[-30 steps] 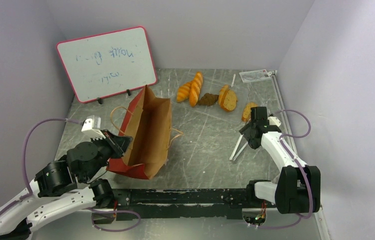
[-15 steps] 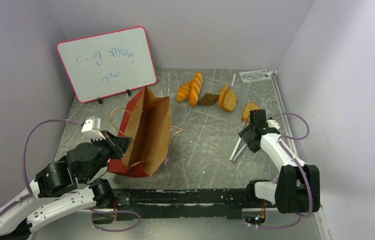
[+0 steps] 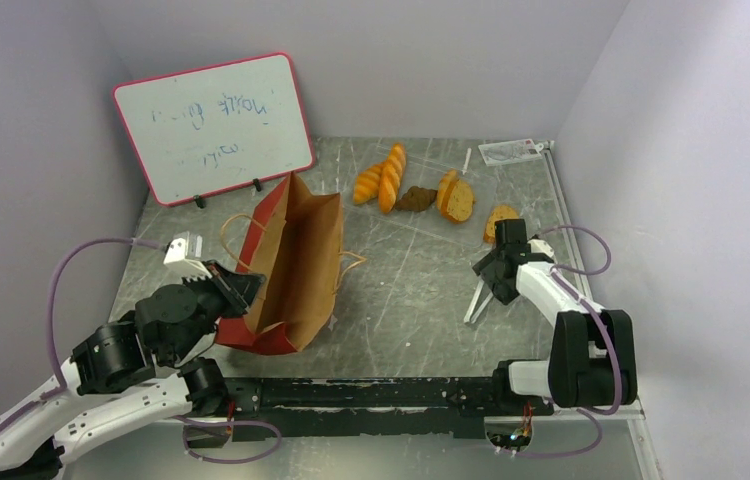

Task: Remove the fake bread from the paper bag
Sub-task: Adjust the fake bread in the container, then adjust the paper bag at the center of the board.

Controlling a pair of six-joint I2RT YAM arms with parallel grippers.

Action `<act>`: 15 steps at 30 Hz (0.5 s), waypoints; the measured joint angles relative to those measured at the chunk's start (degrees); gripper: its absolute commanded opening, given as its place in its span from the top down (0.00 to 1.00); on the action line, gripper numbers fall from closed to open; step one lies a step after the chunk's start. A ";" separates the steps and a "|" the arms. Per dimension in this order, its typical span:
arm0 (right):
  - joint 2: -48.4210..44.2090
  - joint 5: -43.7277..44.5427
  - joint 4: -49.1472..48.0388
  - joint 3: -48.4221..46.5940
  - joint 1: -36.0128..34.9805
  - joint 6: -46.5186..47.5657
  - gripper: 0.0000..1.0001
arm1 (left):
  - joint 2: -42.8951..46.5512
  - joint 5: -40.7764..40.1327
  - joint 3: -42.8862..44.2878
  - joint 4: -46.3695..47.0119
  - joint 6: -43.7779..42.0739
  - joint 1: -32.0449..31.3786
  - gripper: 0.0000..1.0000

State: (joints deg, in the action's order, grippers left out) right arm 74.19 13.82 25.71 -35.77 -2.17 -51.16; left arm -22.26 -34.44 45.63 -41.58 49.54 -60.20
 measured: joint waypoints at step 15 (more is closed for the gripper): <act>1.49 -1.03 -3.65 0.76 -0.31 0.09 0.86 | 0.35 -0.44 -1.29 0.24 1.16 0.00 0.93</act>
State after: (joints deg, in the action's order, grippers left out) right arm 75.68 12.80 22.06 -35.00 -2.48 -51.07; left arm -21.91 -34.87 44.34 -41.34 50.70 -60.20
